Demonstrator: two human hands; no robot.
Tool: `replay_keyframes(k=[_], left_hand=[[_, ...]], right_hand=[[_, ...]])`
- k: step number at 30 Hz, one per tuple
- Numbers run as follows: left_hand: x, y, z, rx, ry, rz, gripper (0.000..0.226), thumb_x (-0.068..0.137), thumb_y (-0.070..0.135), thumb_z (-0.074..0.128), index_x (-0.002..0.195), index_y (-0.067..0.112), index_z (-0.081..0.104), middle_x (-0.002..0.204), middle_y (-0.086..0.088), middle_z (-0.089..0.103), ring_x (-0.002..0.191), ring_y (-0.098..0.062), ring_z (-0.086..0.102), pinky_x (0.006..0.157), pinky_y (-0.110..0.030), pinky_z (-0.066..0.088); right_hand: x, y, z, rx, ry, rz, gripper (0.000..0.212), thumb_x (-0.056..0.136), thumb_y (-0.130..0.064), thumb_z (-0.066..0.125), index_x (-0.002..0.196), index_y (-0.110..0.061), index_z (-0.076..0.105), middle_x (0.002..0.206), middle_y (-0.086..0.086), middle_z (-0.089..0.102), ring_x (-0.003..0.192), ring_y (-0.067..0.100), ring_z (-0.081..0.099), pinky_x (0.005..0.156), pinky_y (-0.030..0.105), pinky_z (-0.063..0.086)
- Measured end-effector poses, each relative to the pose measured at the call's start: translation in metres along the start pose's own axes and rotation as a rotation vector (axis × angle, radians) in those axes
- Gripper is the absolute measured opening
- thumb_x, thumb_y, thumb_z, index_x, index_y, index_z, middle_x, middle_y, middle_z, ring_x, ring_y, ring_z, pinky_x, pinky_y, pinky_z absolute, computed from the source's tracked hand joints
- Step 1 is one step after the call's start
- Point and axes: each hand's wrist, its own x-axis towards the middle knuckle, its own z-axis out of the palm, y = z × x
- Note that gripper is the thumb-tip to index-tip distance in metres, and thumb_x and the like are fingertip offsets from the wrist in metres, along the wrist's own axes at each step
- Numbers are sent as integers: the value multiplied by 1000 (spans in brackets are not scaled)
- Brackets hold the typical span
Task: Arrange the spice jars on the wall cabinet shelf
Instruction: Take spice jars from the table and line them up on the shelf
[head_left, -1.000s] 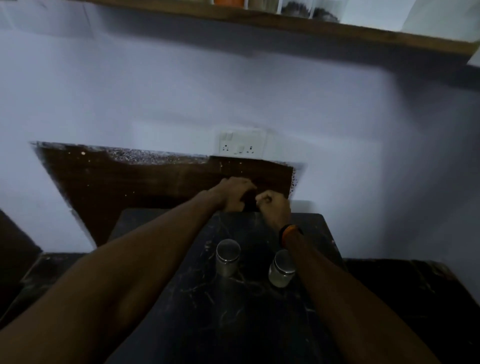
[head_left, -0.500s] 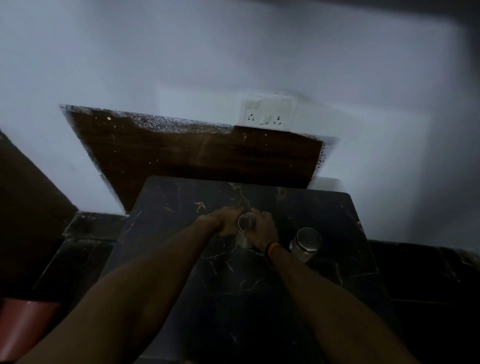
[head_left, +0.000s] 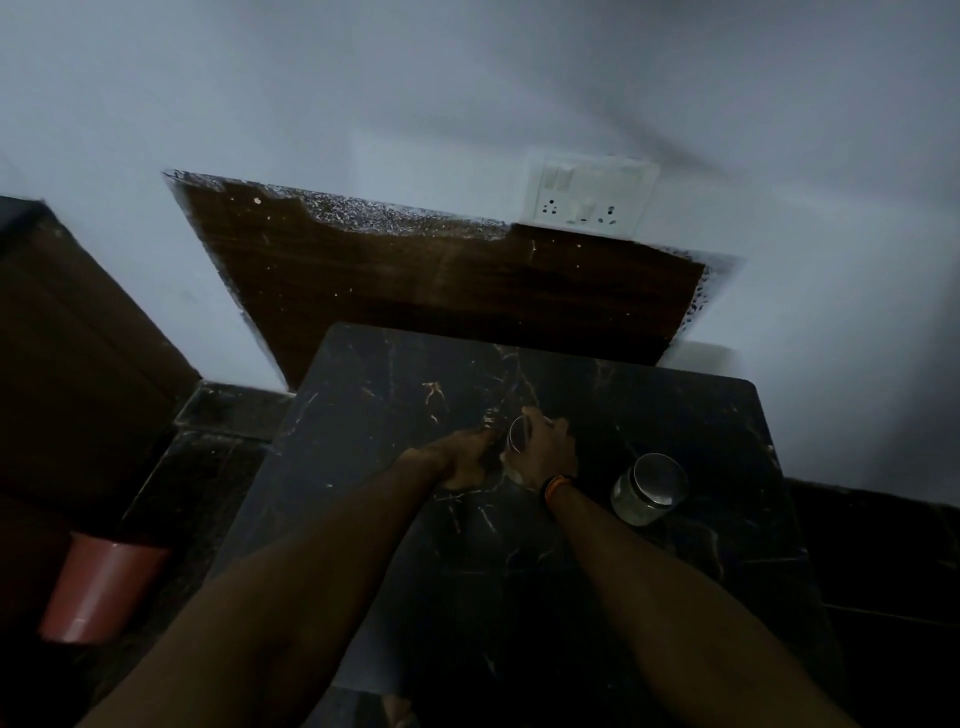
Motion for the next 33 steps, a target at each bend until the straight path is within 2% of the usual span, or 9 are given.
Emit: replay_keyframes(k=[5, 11, 13, 16, 19, 23, 26, 29, 33], left_hand=[[-2, -4, 6, -89, 22, 22, 77, 92, 17, 58, 158, 21, 18, 149, -13, 46, 131, -28, 50, 105, -37, 43], [-9, 5, 26, -401, 139, 35, 40, 103, 18, 45, 143, 17, 43, 116, -3, 58, 93, -11, 58, 73, -22, 46], [-12, 10, 33, -523, 186, 14, 35, 106, 21, 40, 140, 18, 46, 115, -2, 57, 98, -16, 60, 77, -26, 49], [-13, 17, 42, -787, 226, -33, 30, 108, 25, 36, 129, 17, 55, 118, -6, 62, 104, -20, 63, 88, -36, 54], [-16, 30, 49, -1061, 221, -43, 35, 108, 31, 33, 115, 15, 62, 111, -13, 68, 92, -20, 66, 79, -35, 53], [-17, 48, 50, -1304, 116, -3, 46, 104, 51, 35, 124, 20, 63, 118, -11, 70, 107, -28, 68, 97, -49, 53], [-18, 66, 39, -1539, -43, 5, 52, 98, 59, 43, 129, 20, 60, 127, -21, 62, 113, -40, 65, 95, -56, 55], [-19, 81, 31, -1685, -87, 78, 52, 92, 54, 54, 128, 17, 61, 129, -25, 61, 111, -43, 66, 91, -52, 57], [-25, 98, 19, -1755, -137, 225, 58, 83, 39, 72, 134, 15, 58, 135, -26, 58, 120, -43, 61, 102, -55, 49]], right_hand=[[-5, 11, -2, 82, 23, 6, 71, 82, -37, 78, 145, -34, 45, 141, 14, 43, 125, 38, 52, 102, 45, 50], [-22, 37, -13, 326, 35, -13, 69, 85, -25, 78, 147, -28, 47, 146, 7, 50, 135, 26, 49, 111, 47, 46], [-29, 45, -22, 466, 3, -9, 72, 80, -15, 81, 145, -29, 50, 146, 4, 50, 134, 25, 48, 105, 45, 50], [-39, 52, -43, 671, -53, -51, 73, 73, -5, 82, 135, -34, 57, 145, -2, 49, 133, 26, 47, 88, 32, 52], [-45, 55, -66, 867, -93, -106, 71, 68, -10, 78, 131, -40, 62, 146, 0, 48, 131, 31, 50, 97, 49, 55], [-50, 55, -92, 1095, -82, -161, 73, 65, -11, 71, 134, -34, 63, 146, 12, 49, 125, 39, 57, 92, 48, 58], [-51, 52, -110, 1159, -23, -191, 74, 63, -7, 67, 136, -21, 62, 148, 19, 47, 129, 41, 52, 99, 49, 53], [-53, 48, -127, 1195, 19, -224, 74, 65, -3, 62, 139, -11, 56, 146, 23, 49, 131, 43, 49, 104, 53, 45], [-57, 41, -145, 1310, 82, -223, 69, 75, -13, 63, 143, -11, 52, 142, 18, 54, 127, 41, 51, 104, 56, 45]])
